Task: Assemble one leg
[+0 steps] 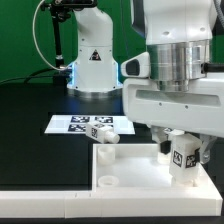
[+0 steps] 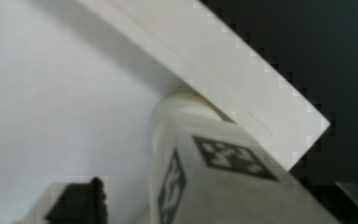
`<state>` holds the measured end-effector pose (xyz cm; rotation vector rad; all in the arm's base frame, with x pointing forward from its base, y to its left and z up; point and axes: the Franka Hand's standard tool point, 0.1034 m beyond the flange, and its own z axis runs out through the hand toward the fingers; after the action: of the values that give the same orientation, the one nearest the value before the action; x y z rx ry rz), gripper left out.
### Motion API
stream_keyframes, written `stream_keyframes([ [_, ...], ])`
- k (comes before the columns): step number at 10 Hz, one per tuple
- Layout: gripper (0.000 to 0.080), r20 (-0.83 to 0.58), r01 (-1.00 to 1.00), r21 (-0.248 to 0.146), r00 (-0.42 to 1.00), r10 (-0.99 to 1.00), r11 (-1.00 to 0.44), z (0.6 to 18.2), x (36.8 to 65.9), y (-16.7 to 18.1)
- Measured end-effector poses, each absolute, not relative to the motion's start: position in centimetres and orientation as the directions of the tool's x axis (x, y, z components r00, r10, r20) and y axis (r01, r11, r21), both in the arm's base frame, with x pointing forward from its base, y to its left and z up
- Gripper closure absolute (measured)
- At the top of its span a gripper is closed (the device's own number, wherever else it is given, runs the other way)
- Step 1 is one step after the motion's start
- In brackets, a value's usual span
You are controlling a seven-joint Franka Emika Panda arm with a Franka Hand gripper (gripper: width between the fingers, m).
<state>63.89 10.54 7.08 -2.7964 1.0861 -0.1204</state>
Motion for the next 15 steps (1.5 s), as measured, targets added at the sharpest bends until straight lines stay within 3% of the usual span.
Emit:
stream_keyframes([
  [1, 0.0216, 0.04, -0.501, -0.135, 0.859, -0.51, -0.855, 7.38, 63.97, 10.56],
  [2, 0.0162, 0.039, -0.398, -0.113, 0.914, -0.404, -0.91, 7.63, 63.86, 11.12],
  [5, 0.0153, 0.069, -0.2, -0.099, 0.976, -0.207, -0.975, 7.6, 63.98, 10.93],
  [6, 0.0151, 0.081, 0.051, -0.052, 0.996, 0.047, -0.997, 8.1, 64.12, 11.01],
  [7, 0.0151, 0.093, 0.178, -0.038, 0.98, 0.174, -0.983, 8.29, 64.41, 11.15],
  [8, 0.0155, 0.089, 0.124, -0.044, 0.989, 0.119, -0.991, 8.13, 64.32, 11.13],
  [10, 0.0421, 0.087, 0.105, -0.045, 0.991, 0.101, -0.993, 8.09, 64.3, 11.12],
  [11, 0.0421, 0.084, 0.039, -0.051, 0.996, 0.034, -0.998, 8.09, 64.3, 11.13],
  [12, 0.0515, 0.081, -0.025, -0.056, 0.996, -0.03, -0.998, 8.08, 64.31, 11.1],
  [15, 0.0515, 0.068, -0.476, -0.069, 0.875, -0.48, -0.877, 7.98, 64.25, 10.98],
])
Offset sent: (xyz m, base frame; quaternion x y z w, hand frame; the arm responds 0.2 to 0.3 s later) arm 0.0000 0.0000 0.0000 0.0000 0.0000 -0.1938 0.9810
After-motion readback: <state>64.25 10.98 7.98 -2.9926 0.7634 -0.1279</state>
